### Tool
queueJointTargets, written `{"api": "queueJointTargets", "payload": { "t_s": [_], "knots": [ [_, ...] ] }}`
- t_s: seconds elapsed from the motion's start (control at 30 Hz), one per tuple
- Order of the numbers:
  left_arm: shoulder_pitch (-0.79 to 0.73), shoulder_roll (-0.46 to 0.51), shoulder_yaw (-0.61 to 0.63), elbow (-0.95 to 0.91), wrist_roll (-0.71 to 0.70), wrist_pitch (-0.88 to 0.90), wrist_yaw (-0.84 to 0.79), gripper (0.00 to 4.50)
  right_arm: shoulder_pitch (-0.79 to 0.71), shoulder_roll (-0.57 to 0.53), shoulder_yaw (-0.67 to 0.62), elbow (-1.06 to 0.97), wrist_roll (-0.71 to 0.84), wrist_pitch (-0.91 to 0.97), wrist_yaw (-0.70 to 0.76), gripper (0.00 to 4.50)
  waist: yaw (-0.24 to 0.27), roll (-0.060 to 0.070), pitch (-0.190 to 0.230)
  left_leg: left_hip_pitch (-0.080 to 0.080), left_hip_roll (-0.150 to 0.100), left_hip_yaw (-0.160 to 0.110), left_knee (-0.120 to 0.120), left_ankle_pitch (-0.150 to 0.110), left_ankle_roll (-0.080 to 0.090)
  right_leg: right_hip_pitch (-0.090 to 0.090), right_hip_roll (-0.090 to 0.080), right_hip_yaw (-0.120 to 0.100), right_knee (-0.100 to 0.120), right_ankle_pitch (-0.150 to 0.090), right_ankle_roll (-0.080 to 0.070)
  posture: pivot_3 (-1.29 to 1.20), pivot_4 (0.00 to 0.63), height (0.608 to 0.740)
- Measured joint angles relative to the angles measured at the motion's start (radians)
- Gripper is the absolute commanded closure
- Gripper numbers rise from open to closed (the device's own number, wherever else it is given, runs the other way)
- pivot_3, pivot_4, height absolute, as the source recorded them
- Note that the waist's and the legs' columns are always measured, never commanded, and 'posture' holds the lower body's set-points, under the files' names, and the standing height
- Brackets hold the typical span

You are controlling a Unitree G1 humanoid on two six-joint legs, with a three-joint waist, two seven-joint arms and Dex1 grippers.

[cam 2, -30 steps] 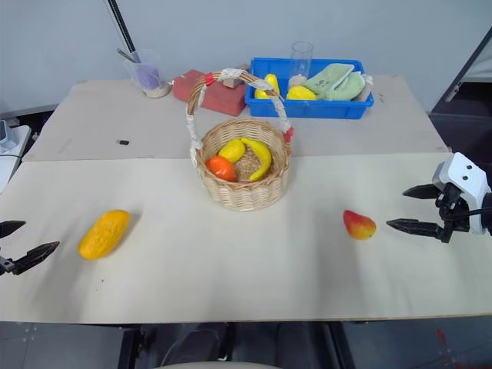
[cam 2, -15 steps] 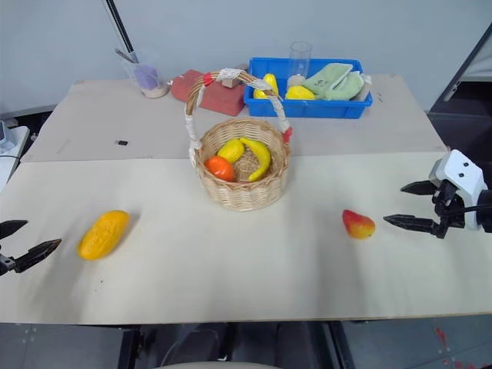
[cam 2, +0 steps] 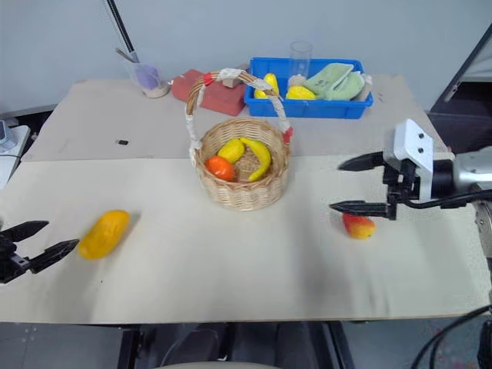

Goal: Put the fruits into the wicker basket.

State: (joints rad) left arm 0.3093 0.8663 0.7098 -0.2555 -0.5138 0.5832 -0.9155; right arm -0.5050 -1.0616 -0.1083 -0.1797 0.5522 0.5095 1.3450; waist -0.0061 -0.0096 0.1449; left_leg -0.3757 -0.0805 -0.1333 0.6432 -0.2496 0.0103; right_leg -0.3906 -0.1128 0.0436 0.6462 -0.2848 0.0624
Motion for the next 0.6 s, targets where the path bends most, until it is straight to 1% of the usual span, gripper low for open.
{"api": "queueJointTargets", "payload": {
  "t_s": [0.13,0.23,0.43,0.5,0.53,0.6],
  "knots": [
    [-0.058,-0.035,-0.095,0.001,0.006,0.027,0.058,0.00,-0.069,0.048,0.016,-0.088,0.114,0.115,-0.020,0.14,0.006,-0.001,0.000,-0.002,0.000,0.000,0.000,0.000,0.000,-0.001,0.000,0.000,0.000,0.000,0.000,0.00,0.150,0.740],
    [-0.128,-0.082,-0.161,0.037,0.026,0.025,0.117,0.00,-0.126,0.091,0.020,-0.120,0.167,0.150,-0.038,0.14,0.007,-0.001,0.000,-0.002,0.000,0.000,0.000,0.000,0.000,-0.003,0.001,0.000,0.000,0.001,-0.001,0.00,0.150,0.740],
    [-0.201,-0.117,-0.279,0.123,0.091,-0.011,0.174,0.00,-0.148,0.114,0.051,-0.142,0.176,0.152,-0.038,0.14,0.007,-0.002,-0.001,-0.005,0.000,0.000,0.001,0.000,-0.001,-0.006,0.001,-0.001,0.001,0.002,-0.002,0.00,0.150,0.740],
    [-0.213,-0.122,-0.303,0.138,0.106,-0.021,0.182,0.57,-0.149,0.123,0.060,-0.142,0.175,0.149,-0.039,0.00,0.007,-0.002,-0.001,-0.007,0.000,0.000,0.001,0.001,-0.001,-0.009,0.001,0.000,0.002,0.002,-0.002,0.00,0.150,0.740],
    [-0.214,-0.126,-0.314,0.139,0.115,-0.029,0.184,0.80,-0.151,0.129,0.062,-0.142,0.174,0.146,-0.041,0.00,0.007,-0.002,-0.001,-0.008,0.000,0.000,0.001,0.001,-0.001,-0.011,0.001,0.000,0.002,0.003,-0.003,0.00,0.150,0.740],
    [-0.216,-0.137,-0.327,0.139,0.119,-0.042,0.186,1.78,-0.152,0.134,0.064,-0.142,0.167,0.143,-0.043,0.00,0.006,-0.002,-0.001,-0.009,0.000,0.000,0.001,0.001,-0.002,-0.012,0.001,0.000,0.003,0.003,-0.003,0.00,0.150,0.740]
  ]
}}
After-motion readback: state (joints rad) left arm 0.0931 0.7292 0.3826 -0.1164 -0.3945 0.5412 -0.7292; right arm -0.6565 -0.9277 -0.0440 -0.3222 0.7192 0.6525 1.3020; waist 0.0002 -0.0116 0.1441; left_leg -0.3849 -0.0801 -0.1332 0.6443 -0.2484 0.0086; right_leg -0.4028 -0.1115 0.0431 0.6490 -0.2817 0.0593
